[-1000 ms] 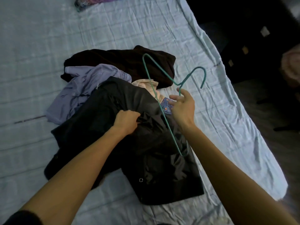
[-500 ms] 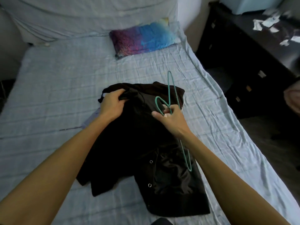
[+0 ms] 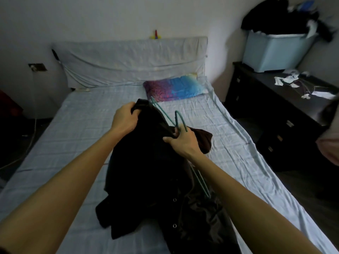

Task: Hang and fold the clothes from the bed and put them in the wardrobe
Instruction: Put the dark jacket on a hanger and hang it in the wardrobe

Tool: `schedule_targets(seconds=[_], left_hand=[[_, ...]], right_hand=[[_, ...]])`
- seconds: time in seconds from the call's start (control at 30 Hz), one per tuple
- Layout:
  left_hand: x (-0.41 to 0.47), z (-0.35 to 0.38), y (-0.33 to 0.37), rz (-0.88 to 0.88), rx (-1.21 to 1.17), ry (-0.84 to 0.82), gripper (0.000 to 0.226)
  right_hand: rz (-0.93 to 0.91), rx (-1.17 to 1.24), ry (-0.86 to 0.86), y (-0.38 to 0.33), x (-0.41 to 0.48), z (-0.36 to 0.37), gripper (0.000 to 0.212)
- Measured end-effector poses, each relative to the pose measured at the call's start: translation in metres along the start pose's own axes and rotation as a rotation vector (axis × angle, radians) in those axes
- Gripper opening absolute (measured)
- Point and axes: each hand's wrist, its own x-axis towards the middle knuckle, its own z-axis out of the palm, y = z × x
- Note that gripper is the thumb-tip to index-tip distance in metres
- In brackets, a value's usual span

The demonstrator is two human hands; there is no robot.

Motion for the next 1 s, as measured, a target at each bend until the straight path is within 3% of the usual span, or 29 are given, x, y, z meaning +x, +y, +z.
schedule_targets(seconds=[0.1,0.2,0.33,0.43,0.5,0.63,0.77,0.83,1.0], left_hand=[[-0.035,-0.009,-0.002,-0.033,0.016,0.133,0.027],[-0.101,-0.006,0.012,-0.06,-0.153,0.32,0.016],[-0.173,0.02,0.036,-0.283,-0.45,0.065,0.033],[-0.174,0.027,0.053,-0.227,-0.511,0.003,0.05],[-0.157,0.022,0.056,-0.234,-0.598,-0.025,0.05],[-0.129,0.009,0.057,-0.336,-1.044,-0.14,0.039],[-0.108,0.01,0.067,-0.343,-0.849,0.093,0.013],[-0.095,0.004,0.063,-0.255,-0.707,0.156,0.014],[-0.066,-0.047,0.041,0.022,-0.354,0.013,0.017]], right_hand=[[0.022,0.088,0.085,-0.021,-0.006,0.004,0.042],[0.08,0.149,0.164,-0.043,-0.008,0.016,0.043],[0.146,0.249,0.226,-0.068,-0.005,0.018,0.038],[0.146,0.327,0.226,-0.076,-0.005,0.017,0.036],[0.161,0.379,0.237,-0.077,-0.004,0.015,0.037],[0.216,0.482,0.318,-0.072,0.0,0.009,0.045],[0.209,0.487,0.293,-0.068,-0.004,0.012,0.044],[0.14,0.409,0.25,-0.059,-0.004,0.008,0.043],[-0.098,0.34,0.203,-0.049,0.005,-0.013,0.034]])
